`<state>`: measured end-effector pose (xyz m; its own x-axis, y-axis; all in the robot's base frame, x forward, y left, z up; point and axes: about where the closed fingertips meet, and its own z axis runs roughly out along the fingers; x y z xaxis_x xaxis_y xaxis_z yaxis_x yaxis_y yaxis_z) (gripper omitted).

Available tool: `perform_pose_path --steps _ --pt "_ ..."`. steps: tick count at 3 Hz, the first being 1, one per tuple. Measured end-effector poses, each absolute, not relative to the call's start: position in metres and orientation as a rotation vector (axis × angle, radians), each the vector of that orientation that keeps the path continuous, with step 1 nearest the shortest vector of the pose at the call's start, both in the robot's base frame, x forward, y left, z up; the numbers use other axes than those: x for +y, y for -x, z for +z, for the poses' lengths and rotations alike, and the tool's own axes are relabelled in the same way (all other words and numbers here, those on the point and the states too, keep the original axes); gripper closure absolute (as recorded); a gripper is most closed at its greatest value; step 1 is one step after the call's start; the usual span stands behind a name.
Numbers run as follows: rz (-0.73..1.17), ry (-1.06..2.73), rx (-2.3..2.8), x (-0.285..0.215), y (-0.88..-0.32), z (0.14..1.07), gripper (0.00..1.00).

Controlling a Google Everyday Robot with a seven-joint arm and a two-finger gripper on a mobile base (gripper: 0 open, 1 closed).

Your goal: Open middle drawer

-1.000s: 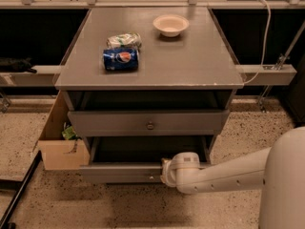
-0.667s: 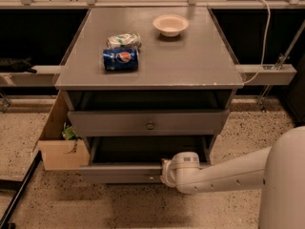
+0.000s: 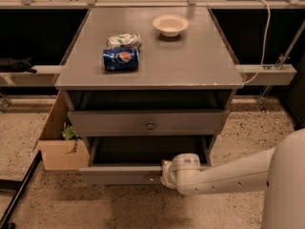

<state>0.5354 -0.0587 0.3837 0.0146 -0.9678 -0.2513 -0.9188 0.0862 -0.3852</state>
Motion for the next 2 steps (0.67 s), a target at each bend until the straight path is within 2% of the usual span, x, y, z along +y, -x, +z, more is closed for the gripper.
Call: perform_pose_path --steps 2 --pt "-0.134 1.856 1.942 -0.0598 -0.5194 0.3782 1.0"
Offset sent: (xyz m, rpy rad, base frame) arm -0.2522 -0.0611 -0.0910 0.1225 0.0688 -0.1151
